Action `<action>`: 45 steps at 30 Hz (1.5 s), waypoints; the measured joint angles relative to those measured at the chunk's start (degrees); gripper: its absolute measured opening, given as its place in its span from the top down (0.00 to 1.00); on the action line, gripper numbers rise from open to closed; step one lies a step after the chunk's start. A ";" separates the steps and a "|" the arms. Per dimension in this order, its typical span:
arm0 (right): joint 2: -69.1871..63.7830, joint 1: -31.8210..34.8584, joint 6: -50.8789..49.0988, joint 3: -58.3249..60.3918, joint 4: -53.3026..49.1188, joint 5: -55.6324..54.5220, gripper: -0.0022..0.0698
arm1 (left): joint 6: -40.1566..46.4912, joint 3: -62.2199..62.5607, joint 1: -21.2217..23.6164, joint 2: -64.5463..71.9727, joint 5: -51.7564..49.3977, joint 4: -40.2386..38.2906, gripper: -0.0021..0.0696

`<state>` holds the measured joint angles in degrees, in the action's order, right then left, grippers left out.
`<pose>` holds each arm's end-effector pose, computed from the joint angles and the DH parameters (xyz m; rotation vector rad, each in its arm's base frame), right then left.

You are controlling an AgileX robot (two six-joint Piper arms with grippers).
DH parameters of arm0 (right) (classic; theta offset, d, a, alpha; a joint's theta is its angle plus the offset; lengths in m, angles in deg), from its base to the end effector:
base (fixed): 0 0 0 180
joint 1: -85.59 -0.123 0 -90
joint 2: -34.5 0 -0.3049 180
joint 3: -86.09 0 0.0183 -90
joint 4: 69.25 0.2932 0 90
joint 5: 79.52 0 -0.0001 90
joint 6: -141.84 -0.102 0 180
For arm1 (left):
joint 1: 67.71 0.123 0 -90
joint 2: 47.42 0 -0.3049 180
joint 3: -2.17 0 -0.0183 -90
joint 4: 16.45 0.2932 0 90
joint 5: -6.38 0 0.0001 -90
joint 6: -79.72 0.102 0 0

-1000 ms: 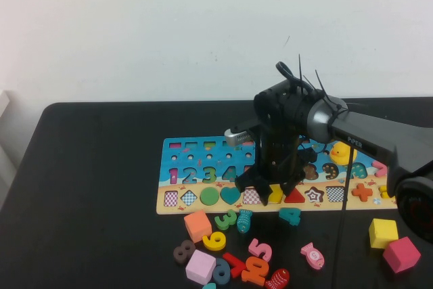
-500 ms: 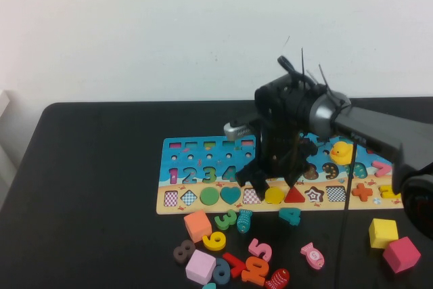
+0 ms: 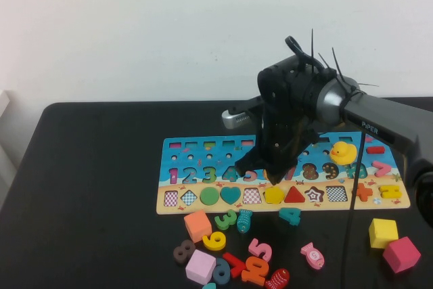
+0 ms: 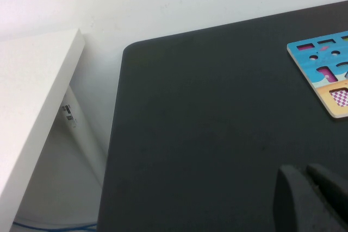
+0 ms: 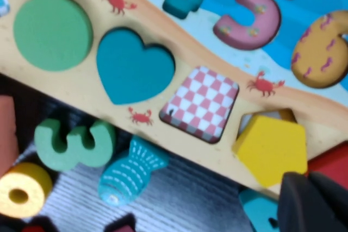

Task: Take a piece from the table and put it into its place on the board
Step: Place the "Pentagon" into the hole of the Pentagon

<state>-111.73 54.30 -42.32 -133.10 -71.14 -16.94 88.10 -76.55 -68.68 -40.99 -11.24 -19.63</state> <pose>0.4779 0.2870 0.1238 -0.7122 2.8725 0.0386 0.0870 -0.0032 0.1776 0.1109 1.7899 0.0397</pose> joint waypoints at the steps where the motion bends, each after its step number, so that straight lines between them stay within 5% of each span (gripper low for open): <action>1: 0.00 0.00 -0.02 0.00 0.00 0.30 0.94 | 0.00 0.00 0.00 0.00 0.00 0.00 0.97; 45: -4.20 0.00 2.02 0.00 4.28 0.94 0.94 | 0.00 0.00 0.00 0.00 0.00 0.00 0.97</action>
<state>-115.93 54.30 -40.30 -133.10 -66.85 -15.99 88.10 -76.55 -68.68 -40.99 -11.24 -19.63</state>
